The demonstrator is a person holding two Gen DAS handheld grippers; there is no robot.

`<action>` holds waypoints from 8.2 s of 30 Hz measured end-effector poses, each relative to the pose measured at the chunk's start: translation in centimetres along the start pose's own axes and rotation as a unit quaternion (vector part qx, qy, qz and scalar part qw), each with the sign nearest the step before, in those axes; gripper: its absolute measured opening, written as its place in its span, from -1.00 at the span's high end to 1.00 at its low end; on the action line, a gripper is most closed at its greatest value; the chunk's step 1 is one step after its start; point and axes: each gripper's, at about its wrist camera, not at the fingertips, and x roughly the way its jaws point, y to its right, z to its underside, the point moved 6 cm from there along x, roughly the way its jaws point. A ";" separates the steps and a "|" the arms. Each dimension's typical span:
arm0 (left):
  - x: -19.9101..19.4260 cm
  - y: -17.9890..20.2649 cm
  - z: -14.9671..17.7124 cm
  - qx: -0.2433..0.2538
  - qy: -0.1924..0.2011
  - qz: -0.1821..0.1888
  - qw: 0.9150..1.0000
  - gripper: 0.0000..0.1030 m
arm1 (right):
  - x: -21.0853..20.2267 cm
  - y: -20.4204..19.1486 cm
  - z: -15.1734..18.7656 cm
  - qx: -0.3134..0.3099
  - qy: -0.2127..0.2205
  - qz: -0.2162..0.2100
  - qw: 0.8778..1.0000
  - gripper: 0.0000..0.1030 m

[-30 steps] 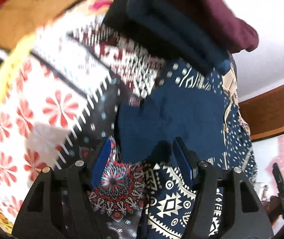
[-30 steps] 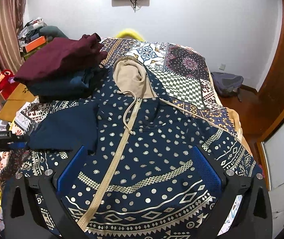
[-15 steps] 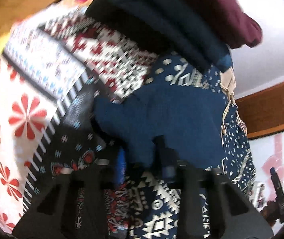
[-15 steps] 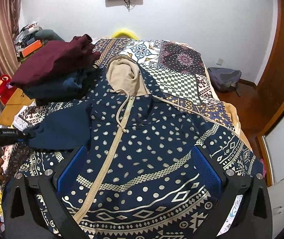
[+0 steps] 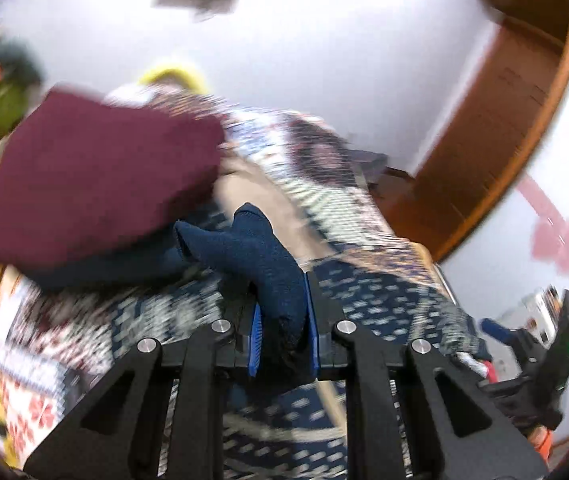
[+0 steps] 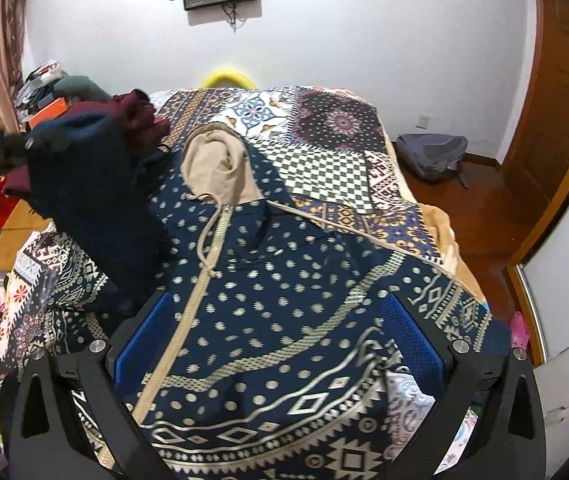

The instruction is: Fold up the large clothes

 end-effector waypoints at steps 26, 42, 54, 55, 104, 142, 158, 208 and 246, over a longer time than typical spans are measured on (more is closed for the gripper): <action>5.1 -3.2 5.6 0.087 -0.135 -0.075 0.984 -0.38 | 7.9 2.0 1.0 0.084 -0.164 -0.103 0.977 -0.77; 5.6 -16.2 18.2 -0.027 -0.213 -0.125 0.969 -0.58 | 12.2 2.0 2.8 0.074 -0.206 -0.043 0.975 0.82; 3.0 -20.5 15.4 -0.075 -0.121 -0.232 0.962 -0.58 | 5.9 5.1 -2.6 0.049 -0.092 0.000 0.995 0.83; 2.9 -20.9 15.5 -0.085 -0.120 -0.228 0.962 -0.58 | 6.5 5.3 -1.9 0.048 -0.103 0.003 0.994 0.83; 7.7 0.7 9.2 0.041 -0.111 -0.074 0.990 -0.59 | 0.3 24.7 13.9 0.417 -0.116 -0.003 0.901 -0.25; 3.7 -2.6 9.3 0.014 -0.081 -0.083 0.993 -0.59 | -6.1 7.3 -6.2 0.159 0.055 -0.111 0.979 0.80; 3.4 -4.0 10.4 -0.009 -0.088 -0.087 0.992 -0.59 | -0.6 13.2 -0.4 0.268 -0.042 -0.068 0.960 0.07; -4.6 -12.1 12.2 -0.058 -0.051 -0.135 0.988 -0.59 | 5.2 -18.1 -2.7 -0.047 -0.144 -0.251 0.956 0.30; -3.0 -7.8 3.2 -0.009 0.024 -0.097 0.995 0.82 | 2.5 8.4 3.6 0.102 -0.108 -0.011 0.989 0.01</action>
